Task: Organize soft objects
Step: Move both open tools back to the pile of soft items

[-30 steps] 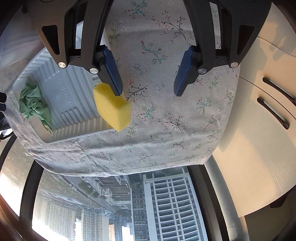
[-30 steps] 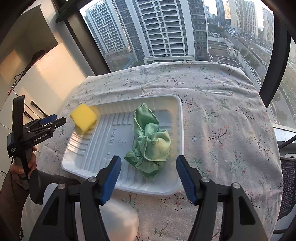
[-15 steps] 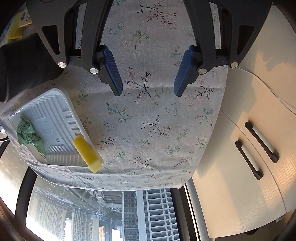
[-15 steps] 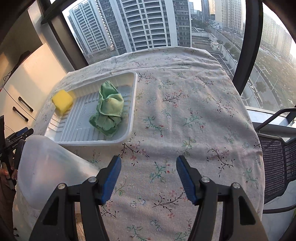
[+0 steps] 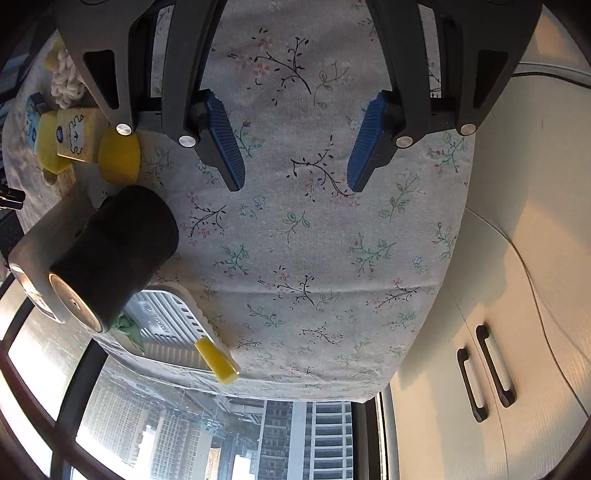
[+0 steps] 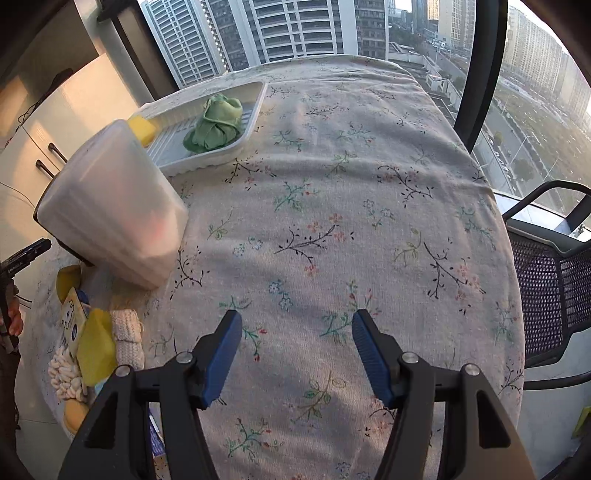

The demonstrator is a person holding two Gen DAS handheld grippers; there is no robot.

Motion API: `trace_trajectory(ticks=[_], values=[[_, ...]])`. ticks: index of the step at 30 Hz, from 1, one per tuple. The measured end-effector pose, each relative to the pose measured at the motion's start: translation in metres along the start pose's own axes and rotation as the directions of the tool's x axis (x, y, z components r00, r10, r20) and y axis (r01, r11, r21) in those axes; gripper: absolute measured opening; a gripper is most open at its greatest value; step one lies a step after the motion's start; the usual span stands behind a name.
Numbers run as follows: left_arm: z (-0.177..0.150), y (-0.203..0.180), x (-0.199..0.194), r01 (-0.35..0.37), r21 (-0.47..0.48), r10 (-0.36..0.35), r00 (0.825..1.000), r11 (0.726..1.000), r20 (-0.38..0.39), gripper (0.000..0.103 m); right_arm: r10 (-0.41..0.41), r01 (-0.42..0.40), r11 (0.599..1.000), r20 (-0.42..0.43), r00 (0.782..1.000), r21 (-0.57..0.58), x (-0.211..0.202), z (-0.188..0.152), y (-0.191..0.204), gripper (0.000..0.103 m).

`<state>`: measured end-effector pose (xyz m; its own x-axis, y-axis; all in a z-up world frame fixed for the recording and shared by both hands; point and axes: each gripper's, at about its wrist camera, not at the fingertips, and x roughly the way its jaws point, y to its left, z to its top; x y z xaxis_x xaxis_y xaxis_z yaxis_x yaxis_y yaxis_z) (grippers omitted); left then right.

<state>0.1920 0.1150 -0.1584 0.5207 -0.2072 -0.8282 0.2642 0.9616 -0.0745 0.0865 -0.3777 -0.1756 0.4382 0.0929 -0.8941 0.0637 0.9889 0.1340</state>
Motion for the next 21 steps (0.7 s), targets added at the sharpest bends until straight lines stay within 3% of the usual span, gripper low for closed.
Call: trace_trajectory(ticks=[7, 11, 13, 16, 21], values=[[-0.036, -0.030, -0.019, 0.087, 0.040, -0.086, 0.996, 0.995, -0.032, 0.056, 0.017, -0.017, 1.000, -0.009, 1.000, -0.021, -0.029, -0.063, 0.032, 0.065], [-0.044, -0.058, -0.024, 0.172, 0.077, -0.169, 0.984, 0.982, -0.048, 0.056, 0.016, -0.007, 0.989, 0.059, 0.998, -0.147, -0.055, -0.093, 0.081, 0.067], [-0.044, -0.074, -0.025, 0.214, 0.102, -0.209, 0.976, 0.972, -0.055, 0.056, 0.002, 0.023, 0.962, 0.094, 0.996, -0.271, -0.064, -0.109, 0.113, 0.073], [-0.043, -0.095, -0.026, 0.232, 0.141, -0.226, 0.972, 0.962, -0.057, 0.056, 0.079, -0.033, 0.907, 0.092, 0.993, -0.420, -0.068, -0.129, 0.157, 0.074], [-0.035, -0.115, -0.018, 0.265, 0.157, -0.258, 0.964, 0.951, -0.063, 0.056, 0.154, -0.105, 0.841, 0.049, 0.987, -0.530, -0.060, -0.147, 0.209, 0.074]])
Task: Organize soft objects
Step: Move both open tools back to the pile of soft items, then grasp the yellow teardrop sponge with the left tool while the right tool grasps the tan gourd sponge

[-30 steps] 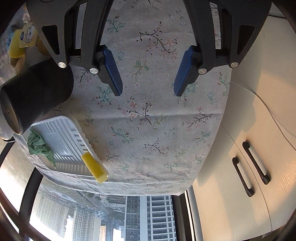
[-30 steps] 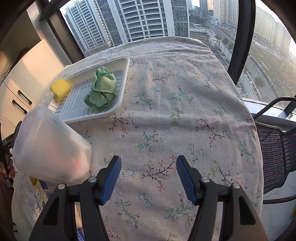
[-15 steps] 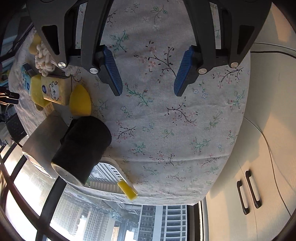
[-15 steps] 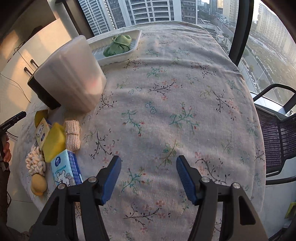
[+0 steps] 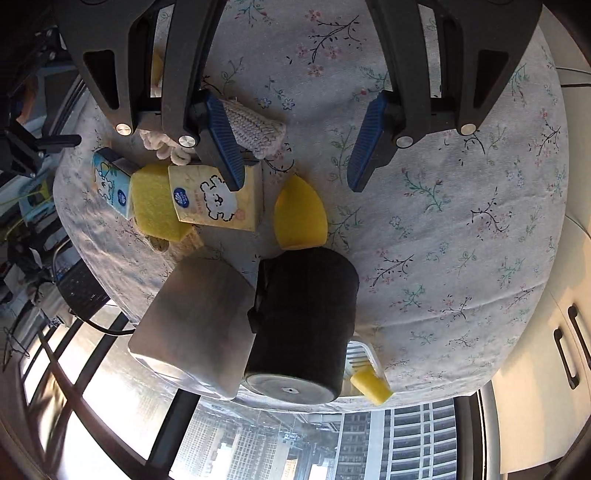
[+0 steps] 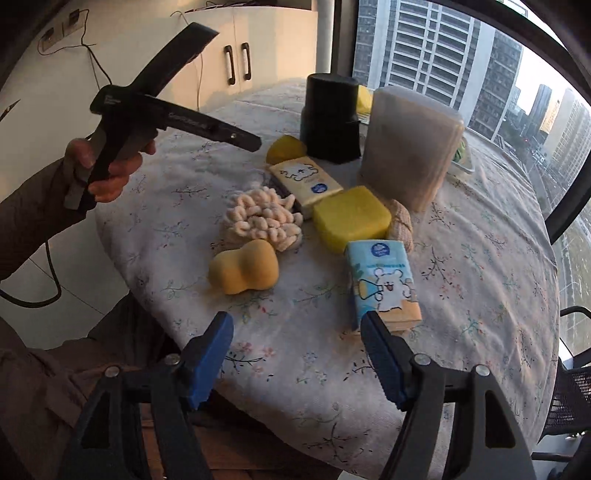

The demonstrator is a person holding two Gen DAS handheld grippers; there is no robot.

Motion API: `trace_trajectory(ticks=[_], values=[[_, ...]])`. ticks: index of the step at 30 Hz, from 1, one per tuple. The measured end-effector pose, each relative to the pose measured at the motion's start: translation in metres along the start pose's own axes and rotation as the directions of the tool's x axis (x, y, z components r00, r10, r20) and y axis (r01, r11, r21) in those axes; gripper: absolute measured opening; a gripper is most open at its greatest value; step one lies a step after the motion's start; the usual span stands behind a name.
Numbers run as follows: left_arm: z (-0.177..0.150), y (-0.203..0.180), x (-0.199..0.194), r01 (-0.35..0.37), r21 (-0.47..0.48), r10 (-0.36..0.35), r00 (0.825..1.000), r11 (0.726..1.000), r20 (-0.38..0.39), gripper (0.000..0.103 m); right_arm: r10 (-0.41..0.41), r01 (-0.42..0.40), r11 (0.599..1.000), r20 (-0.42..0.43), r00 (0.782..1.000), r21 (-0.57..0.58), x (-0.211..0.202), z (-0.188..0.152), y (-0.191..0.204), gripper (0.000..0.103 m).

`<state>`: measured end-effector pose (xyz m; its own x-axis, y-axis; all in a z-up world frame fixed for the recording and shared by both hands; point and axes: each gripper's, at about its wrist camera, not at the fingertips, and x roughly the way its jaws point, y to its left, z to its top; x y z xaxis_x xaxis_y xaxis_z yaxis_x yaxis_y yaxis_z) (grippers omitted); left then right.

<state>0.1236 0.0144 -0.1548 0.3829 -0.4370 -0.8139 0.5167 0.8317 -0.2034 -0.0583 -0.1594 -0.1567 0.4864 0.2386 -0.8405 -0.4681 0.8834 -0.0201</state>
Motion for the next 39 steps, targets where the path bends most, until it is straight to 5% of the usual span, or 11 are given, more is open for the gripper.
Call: trace_trajectory(ticks=[17, 19, 21, 29, 36, 39], values=[[0.029, -0.003, 0.048, -0.043, -0.067, 0.038, 0.997, 0.997, -0.061, 0.056, 0.171, -0.173, 0.959, 0.028, 0.985, 0.224, 0.063, 0.025, -0.013, 0.074], [0.031, 0.001, 0.047, -0.029, -0.094, 0.025, 0.999, 0.995, -0.048, 0.056, 0.170, -0.173, 0.959, 0.032, 0.985, 0.223, 0.063, 0.028, -0.013, 0.071], [0.030, 0.003, 0.046, -0.029, -0.110, 0.025, 0.999, 0.994, -0.034, 0.055, 0.210, -0.212, 0.951, 0.035, 0.977, 0.224, 0.065, 0.031, -0.011, 0.056], [0.023, 0.001, 0.023, 0.020, -0.101, -0.018, 1.000, 0.995, 0.013, 0.029, 0.172, -0.179, 0.959, 0.050, 0.984, 0.218, 0.044, 0.030, -0.004, 0.056], [0.018, -0.007, 0.004, -0.029, -0.057, 0.032, 0.999, 0.998, 0.044, 0.029, 0.096, -0.119, 0.961, 0.102, 0.990, 0.249, 0.007, 0.018, -0.024, 0.056], [0.022, -0.014, 0.018, -0.108, -0.004, 0.107, 0.994, 0.994, -0.030, 0.053, 0.075, -0.100, 0.957, 0.102, 0.992, 0.273, 0.000, 0.013, -0.036, 0.056]])
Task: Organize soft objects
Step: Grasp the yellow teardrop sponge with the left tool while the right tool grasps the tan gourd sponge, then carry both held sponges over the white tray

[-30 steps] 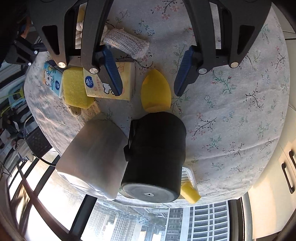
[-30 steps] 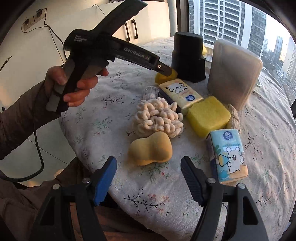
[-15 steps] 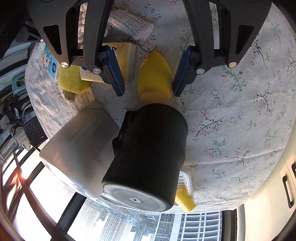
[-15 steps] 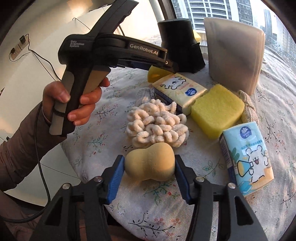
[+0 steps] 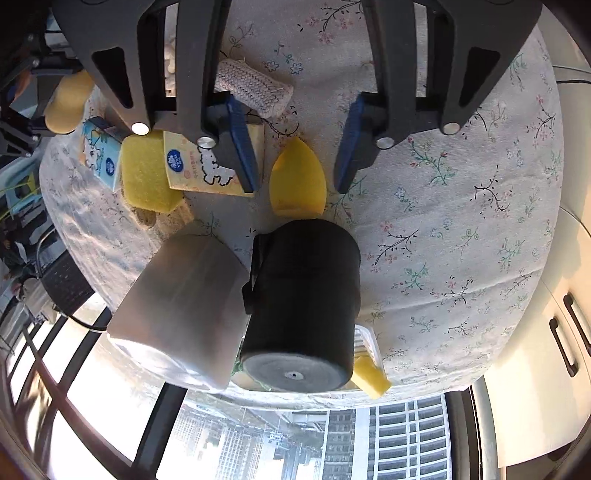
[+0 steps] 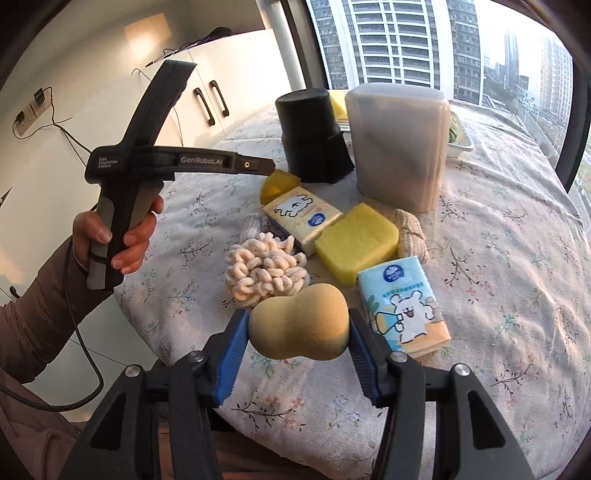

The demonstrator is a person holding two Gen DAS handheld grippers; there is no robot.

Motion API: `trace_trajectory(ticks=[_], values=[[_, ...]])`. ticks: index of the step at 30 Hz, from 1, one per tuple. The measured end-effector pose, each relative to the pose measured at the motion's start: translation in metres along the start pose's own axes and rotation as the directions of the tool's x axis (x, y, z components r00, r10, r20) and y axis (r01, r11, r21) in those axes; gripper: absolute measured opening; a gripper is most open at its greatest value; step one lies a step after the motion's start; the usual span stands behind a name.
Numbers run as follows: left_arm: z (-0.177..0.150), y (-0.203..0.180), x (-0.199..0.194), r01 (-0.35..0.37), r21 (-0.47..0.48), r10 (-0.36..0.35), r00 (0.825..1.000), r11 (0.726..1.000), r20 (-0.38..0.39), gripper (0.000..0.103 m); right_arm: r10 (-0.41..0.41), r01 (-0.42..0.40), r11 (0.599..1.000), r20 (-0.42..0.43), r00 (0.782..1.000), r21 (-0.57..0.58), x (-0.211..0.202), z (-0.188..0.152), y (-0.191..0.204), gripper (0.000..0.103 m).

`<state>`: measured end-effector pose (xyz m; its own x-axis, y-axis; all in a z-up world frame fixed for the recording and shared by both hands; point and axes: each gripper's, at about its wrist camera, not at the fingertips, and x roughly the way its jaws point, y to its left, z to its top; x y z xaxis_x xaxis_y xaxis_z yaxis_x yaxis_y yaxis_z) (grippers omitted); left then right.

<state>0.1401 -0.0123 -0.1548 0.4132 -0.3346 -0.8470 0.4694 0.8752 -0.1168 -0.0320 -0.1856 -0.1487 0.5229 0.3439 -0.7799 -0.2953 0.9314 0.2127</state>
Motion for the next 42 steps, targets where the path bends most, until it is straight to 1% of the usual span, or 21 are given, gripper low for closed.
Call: trace_trajectory(ticks=[1, 2, 5, 6, 9, 10, 11, 13, 14, 15, 16, 17, 20, 21, 23, 27, 30, 35, 37, 38, 42], values=[[0.000, -0.002, 0.004, -0.026, 0.005, 0.026, 1.000, 1.000, -0.011, 0.062, -0.006, 0.006, 1.000, 0.000, 1.000, 0.007, -0.003, -0.001, -0.004, 0.056], [0.001, -0.003, 0.008, -0.041, 0.006, 0.041, 0.999, 0.999, -0.010, 0.064, -0.012, 0.012, 1.000, 0.001, 1.000, 0.013, -0.003, 0.000, -0.007, 0.056], [0.004, -0.005, 0.023, -0.030, -0.009, 0.030, 0.999, 1.000, -0.025, 0.064, -0.015, 0.015, 0.999, 0.003, 1.000, 0.029, -0.002, -0.002, -0.012, 0.056], [0.006, -0.003, 0.029, -0.024, -0.032, 0.023, 0.999, 0.999, -0.028, 0.064, -0.010, 0.010, 0.999, 0.002, 1.000, 0.034, -0.001, -0.002, -0.012, 0.056], [0.012, 0.007, 0.037, 0.042, -0.123, -0.044, 0.999, 0.992, -0.016, 0.064, 0.000, 0.000, 0.999, -0.002, 1.000, 0.044, 0.002, -0.003, -0.013, 0.056], [0.014, 0.010, 0.041, 0.047, -0.148, -0.050, 0.999, 0.988, -0.019, 0.064, -0.003, 0.004, 0.999, -0.003, 1.000, 0.039, 0.002, -0.003, -0.012, 0.056], [0.015, 0.012, 0.045, 0.026, -0.164, -0.032, 0.999, 0.986, -0.031, 0.064, -0.008, 0.008, 0.999, 0.000, 1.000, 0.032, 0.001, -0.004, -0.010, 0.056], [0.018, 0.011, 0.048, -0.040, -0.157, 0.034, 0.999, 0.987, -0.038, 0.060, -0.009, 0.009, 1.000, 0.002, 1.000, 0.025, 0.001, -0.004, -0.009, 0.056], [0.018, 0.008, 0.049, -0.075, -0.142, 0.069, 0.997, 0.987, -0.045, 0.046, -0.009, 0.009, 1.000, 0.004, 1.000, 0.025, 0.000, -0.004, -0.009, 0.056], [0.017, 0.005, 0.047, -0.062, -0.125, 0.057, 0.997, 0.990, -0.043, 0.035, -0.010, 0.010, 1.000, 0.005, 1.000, 0.026, 0.000, -0.003, -0.009, 0.056], [0.016, 0.003, 0.042, -0.025, -0.124, 0.020, 0.999, 0.992, -0.037, 0.034, -0.012, 0.012, 1.000, 0.007, 1.000, 0.028, -0.001, -0.003, -0.009, 0.056], [0.015, 0.002, 0.037, -0.019, -0.127, 0.016, 1.000, 0.992, -0.027, 0.034, -0.014, 0.014, 0.999, 0.009, 1.000, 0.029, -0.001, -0.003, -0.009, 0.056], [0.008, -0.003, 0.017, -0.049, -0.105, 0.051, 0.999, 0.993, 0.015, 0.034, -0.025, 0.024, 0.999, 0.017, 1.000, 0.039, -0.004, -0.003, -0.013, 0.056], [0.006, -0.003, 0.010, -0.043, -0.108, 0.046, 0.999, 0.993, 0.029, 0.034, -0.029, 0.028, 0.999, 0.019, 0.999, 0.043, -0.006, -0.003, -0.015, 0.056], [0.002, 0.002, -0.002, -0.033, -0.121, 0.037, 0.999, 0.992, 0.032, 0.034, -0.042, 0.041, 0.998, 0.022, 0.999, 0.050, -0.008, -0.003, -0.018, 0.056], [-0.007, 0.020, -0.018, -0.055, -0.159, 0.062, 0.997, 0.986, 0.036, 0.034, -0.069, 0.067, 0.995, 0.031, 0.997, 0.068, -0.016, -0.002, -0.026, 0.056], [-0.014, 0.038, -0.021, -0.092, -0.182, 0.099, 0.995, 0.979, 0.028, 0.034, -0.098, 0.096, 0.992, 0.031, 0.995, 0.078, -0.021, 0.001, -0.034, 0.056], [-0.021, 0.061, -0.030, -0.114, -0.207, 0.126, 0.991, 0.972, 0.044, 0.034, -0.146, 0.143, 0.986, 0.030, 0.989, 0.089, -0.026, 0.010, -0.053, 0.056], [-0.017, 0.067, -0.031, -0.113, -0.215, 0.128, 0.990, 0.970, 0.058, 0.034, -0.180, 0.176, 0.981, 0.040, 0.983, 0.077, -0.027, 0.016, -0.063, 0.056], [-0.015, 0.069, -0.030, -0.123, -0.215, 0.140, 0.988, 0.969, 0.064, 0.034, -0.201, 0.197, 0.977, 0.038, 0.979, 0.075, -0.026, 0.020, -0.068, 0.056], [-0.010, 0.080, -0.026, -0.142, -0.218, 0.159, 0.985, 0.966, 0.062, 0.034, -0.254, 0.250, 0.964, 0.029, 0.967, 0.094, -0.022, 0.036, -0.095, 0.056]])
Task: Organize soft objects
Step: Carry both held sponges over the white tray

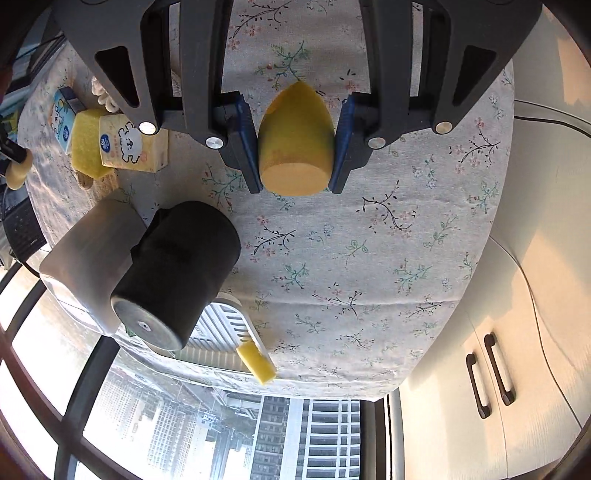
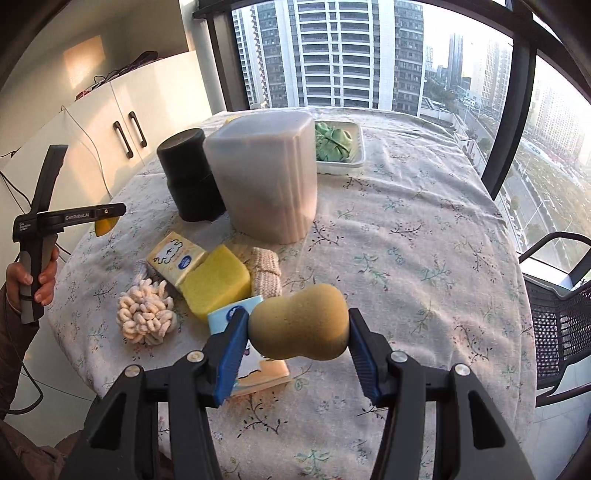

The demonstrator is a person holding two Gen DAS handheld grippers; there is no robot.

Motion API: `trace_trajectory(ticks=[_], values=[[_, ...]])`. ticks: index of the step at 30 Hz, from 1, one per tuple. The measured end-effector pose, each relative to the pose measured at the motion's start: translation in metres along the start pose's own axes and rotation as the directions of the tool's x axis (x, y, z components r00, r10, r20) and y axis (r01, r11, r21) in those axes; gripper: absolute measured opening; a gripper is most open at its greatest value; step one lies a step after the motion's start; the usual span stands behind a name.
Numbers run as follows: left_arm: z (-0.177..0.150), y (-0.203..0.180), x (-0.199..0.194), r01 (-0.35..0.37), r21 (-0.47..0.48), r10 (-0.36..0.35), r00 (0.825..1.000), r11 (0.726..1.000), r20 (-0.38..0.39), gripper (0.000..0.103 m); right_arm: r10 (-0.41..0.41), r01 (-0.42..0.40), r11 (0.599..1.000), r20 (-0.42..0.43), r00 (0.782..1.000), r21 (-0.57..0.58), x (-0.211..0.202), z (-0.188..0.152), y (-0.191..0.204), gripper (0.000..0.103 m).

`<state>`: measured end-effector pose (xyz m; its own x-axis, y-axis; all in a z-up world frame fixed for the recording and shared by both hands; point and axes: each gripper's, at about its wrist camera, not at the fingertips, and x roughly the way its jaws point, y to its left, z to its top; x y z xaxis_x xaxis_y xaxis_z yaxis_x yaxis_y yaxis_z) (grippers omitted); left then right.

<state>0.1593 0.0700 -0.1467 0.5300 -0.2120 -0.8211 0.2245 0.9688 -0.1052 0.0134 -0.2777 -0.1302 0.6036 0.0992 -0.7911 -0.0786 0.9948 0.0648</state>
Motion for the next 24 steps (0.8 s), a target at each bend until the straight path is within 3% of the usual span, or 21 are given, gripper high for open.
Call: trace_trajectory(ticks=[12, 24], values=[[0.034, 0.033, 0.031, -0.048, -0.046, 0.048, 0.999, 0.998, -0.007, 0.034, -0.070, 0.072, 0.996, -0.040, 0.997, 0.060, 0.046, 0.051, -0.061, 0.056], [0.122, 0.042, 0.079, -0.087, -0.041, 0.088, 0.996, 0.995, 0.015, 0.034, -0.090, 0.101, 0.989, -0.096, 0.991, 0.110, 0.109, 0.126, -0.119, 0.056]])
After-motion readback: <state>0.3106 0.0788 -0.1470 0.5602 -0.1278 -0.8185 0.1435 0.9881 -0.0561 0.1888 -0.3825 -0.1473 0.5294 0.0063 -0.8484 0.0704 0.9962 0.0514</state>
